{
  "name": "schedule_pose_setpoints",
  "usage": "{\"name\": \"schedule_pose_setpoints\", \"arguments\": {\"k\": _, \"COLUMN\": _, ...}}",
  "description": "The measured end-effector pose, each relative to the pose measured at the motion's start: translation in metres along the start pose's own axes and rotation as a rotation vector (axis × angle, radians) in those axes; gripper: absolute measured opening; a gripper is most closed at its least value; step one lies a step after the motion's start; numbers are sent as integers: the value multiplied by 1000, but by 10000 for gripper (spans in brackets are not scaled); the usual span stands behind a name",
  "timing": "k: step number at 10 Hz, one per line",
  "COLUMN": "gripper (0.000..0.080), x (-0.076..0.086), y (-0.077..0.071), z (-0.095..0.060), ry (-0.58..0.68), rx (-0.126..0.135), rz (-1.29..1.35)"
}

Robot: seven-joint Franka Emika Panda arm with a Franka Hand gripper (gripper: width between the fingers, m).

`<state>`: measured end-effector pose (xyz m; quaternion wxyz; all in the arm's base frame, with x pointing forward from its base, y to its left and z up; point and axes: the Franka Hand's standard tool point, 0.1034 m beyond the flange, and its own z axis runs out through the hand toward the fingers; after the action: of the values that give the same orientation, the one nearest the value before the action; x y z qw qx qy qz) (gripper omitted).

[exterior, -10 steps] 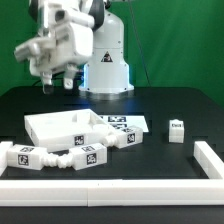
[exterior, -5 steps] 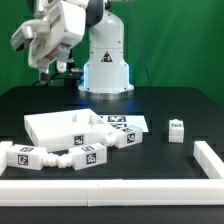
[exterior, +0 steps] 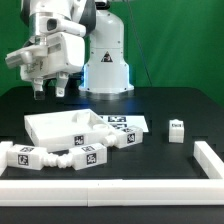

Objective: Assemble one leg

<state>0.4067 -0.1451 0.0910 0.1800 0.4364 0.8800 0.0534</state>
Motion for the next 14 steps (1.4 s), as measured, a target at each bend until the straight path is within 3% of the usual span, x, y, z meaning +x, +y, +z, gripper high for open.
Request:
{"name": "schedule_pose_setpoints", "arguments": {"k": 1, "gripper": 649, "x": -4, "y": 1, "z": -3, "ry": -2, "rx": 49, "rz": 17}}
{"name": "schedule_pose_setpoints", "arguments": {"k": 3, "gripper": 649, "x": -12, "y": -2, "z": -6, "ry": -8, "rx": 207, "rz": 110}}
{"name": "schedule_pose_setpoints", "arguments": {"k": 5, "gripper": 649, "x": -15, "y": 7, "z": -22, "ry": -42, "rx": 287, "rz": 177}}
{"name": "schedule_pose_setpoints", "arguments": {"k": 6, "gripper": 649, "x": -12, "y": 7, "z": -23, "ry": -39, "rx": 321, "rz": 182}}
{"name": "schedule_pose_setpoints", "arguments": {"k": 7, "gripper": 649, "x": -6, "y": 7, "z": -19, "ry": -29, "rx": 328, "rz": 177}}
{"name": "schedule_pose_setpoints", "arguments": {"k": 8, "gripper": 649, "x": -3, "y": 10, "z": -18, "ry": -18, "rx": 311, "rz": 169}}
{"name": "schedule_pose_setpoints", "arguments": {"k": 9, "gripper": 649, "x": 3, "y": 12, "z": -15, "ry": 4, "rx": 246, "rz": 171}}
{"name": "schedule_pose_setpoints", "arguments": {"k": 10, "gripper": 649, "x": 10, "y": 8, "z": -10, "ry": 16, "rx": 237, "rz": 177}}
{"name": "schedule_pose_setpoints", "arguments": {"k": 14, "gripper": 649, "x": 16, "y": 3, "z": -2, "ry": 31, "rx": 257, "rz": 173}}
